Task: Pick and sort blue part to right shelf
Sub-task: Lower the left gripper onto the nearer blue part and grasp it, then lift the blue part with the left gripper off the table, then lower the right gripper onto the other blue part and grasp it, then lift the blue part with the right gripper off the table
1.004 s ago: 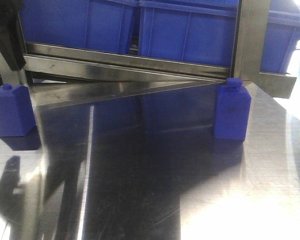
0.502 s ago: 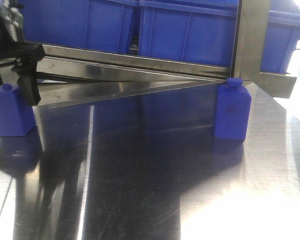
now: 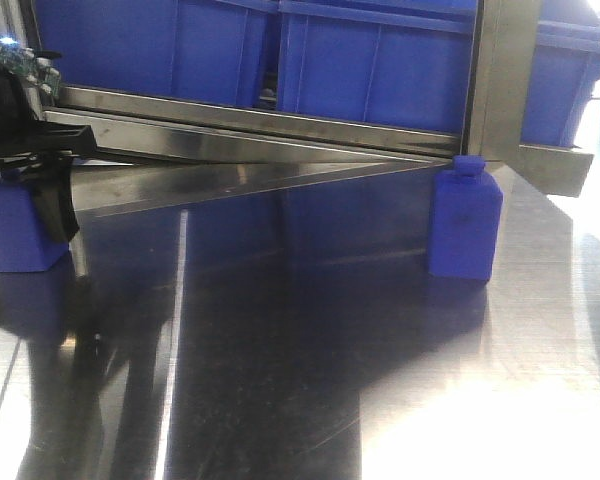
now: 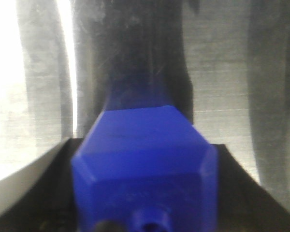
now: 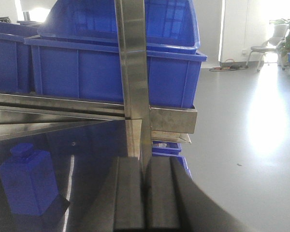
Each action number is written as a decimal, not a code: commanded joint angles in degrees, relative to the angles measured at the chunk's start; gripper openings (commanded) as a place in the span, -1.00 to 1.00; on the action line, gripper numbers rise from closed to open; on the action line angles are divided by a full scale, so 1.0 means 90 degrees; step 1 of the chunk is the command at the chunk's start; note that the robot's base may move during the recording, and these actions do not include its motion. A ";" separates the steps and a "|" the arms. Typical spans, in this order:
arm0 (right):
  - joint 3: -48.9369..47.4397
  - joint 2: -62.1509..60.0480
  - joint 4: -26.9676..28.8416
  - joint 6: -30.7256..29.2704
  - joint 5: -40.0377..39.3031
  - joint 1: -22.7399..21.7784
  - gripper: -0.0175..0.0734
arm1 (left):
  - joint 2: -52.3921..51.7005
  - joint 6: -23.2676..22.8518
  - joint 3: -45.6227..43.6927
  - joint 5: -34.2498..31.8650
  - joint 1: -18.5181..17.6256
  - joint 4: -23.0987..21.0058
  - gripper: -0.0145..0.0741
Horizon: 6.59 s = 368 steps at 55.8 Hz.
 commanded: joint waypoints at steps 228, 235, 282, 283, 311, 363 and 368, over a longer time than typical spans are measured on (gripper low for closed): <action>-0.9485 1.1359 -0.0234 0.1791 0.6253 0.2741 -0.18 | -1.0146 0.0227 0.4137 -0.2755 -0.0138 0.0974 0.08; -0.9225 1.0831 -0.0531 0.1609 0.6090 0.2756 -0.18 | -1.0434 0.0227 0.4137 -0.2432 -0.0125 0.1285 0.08; -0.3856 0.3947 -0.1970 0.1145 0.3707 0.2756 -0.18 | -1.1348 -0.0104 0.4975 -0.1925 -0.0125 0.1409 0.08; -0.3748 0.3687 -0.1970 0.1145 0.3713 0.2756 -0.18 | -1.1348 -0.0104 0.4975 -0.1925 -0.0125 0.1409 0.08; -0.3295 -0.0021 -0.1970 0.1140 0.3746 0.2756 -0.18 | -1.1348 -0.0104 0.4975 -0.1925 -0.0125 0.1409 0.08; -0.3276 -0.0050 -0.2050 0.1140 0.3855 0.2756 -0.18 | -1.1348 -0.0104 0.4975 -0.1925 -0.0125 0.1409 0.08; -0.3276 -0.0050 -0.2050 0.1140 0.3855 0.2756 -0.18 | -1.1348 -0.0104 0.4975 -0.1925 -0.0125 0.1409 0.08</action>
